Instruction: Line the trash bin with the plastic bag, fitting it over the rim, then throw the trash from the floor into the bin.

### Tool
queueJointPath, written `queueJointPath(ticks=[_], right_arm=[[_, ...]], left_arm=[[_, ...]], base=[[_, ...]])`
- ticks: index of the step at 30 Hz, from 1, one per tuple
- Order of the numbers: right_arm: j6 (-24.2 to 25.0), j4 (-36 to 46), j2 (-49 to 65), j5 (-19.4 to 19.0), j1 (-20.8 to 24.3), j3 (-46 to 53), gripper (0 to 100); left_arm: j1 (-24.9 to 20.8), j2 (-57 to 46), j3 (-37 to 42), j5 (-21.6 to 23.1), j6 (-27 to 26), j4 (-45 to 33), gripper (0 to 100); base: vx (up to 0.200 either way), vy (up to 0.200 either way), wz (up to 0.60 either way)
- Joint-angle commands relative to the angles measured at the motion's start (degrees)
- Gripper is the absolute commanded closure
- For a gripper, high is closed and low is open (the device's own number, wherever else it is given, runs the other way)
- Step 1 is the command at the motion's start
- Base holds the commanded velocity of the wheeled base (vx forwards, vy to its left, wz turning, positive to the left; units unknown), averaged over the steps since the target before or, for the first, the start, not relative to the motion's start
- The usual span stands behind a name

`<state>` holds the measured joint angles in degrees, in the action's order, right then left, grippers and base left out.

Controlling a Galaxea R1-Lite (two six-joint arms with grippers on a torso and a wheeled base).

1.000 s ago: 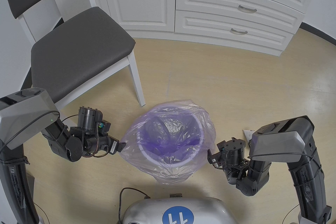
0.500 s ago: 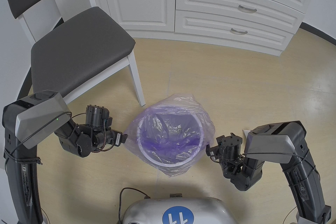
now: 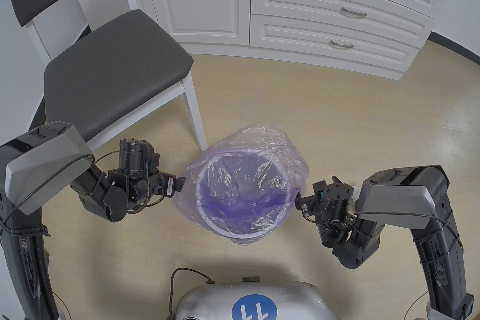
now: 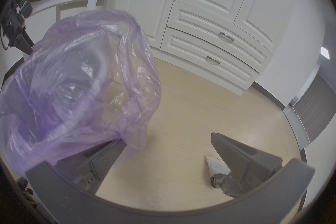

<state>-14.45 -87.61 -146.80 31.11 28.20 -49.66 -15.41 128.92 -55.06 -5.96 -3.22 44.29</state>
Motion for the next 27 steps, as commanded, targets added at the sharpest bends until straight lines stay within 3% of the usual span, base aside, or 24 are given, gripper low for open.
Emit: queueJointPath(ticks=[1,10,17,20,22,24,25,27], right_arm=[[0.0,-0.1,1.0,-0.1,0.3,-0.3,0],[2.5,-2.0,-1.3,-0.1,0.4,-6.5,0],[2.5,-0.4,4.5,-1.7,-0.5,0.7,0],[2.8,2.1,10.9,-8.9,-1.7,7.5,0],[3.0,3.4,13.6,-11.3,-3.1,8.9,0],[3.0,3.4,13.6,-11.3,-3.1,8.9,0],[5.0,6.3,17.5,-14.6,-5.0,10.6,0],[5.9,8.0,18.7,-16.1,-5.5,10.9,0]], left_arm=[[-0.8,-0.9,0.2,0.0,0.1,0.8,0],[-2.1,2.0,-1.3,-0.1,3.4,5.5,0],[-2.4,2.4,-1.3,-0.1,3.6,6.3,0],[-2.4,2.3,-1.1,0.0,3.6,6.3,0],[-2.6,2.3,-1.1,0.0,3.6,6.3,0],[-2.6,2.3,-1.1,0.0,3.6,6.3,0],[-2.6,2.3,-1.1,0.0,3.6,6.3,0],[-2.6,2.3,-1.1,0.0,3.6,6.3,0]], base=[[0.0,0.0,0.0],[0.0,0.0,0.0],[0.0,0.0,0.0],[0.0,0.0,0.0],[0.0,0.0,0.0],[0.0,0.0,0.0],[0.0,0.0,0.0],[0.0,0.0,0.0]])
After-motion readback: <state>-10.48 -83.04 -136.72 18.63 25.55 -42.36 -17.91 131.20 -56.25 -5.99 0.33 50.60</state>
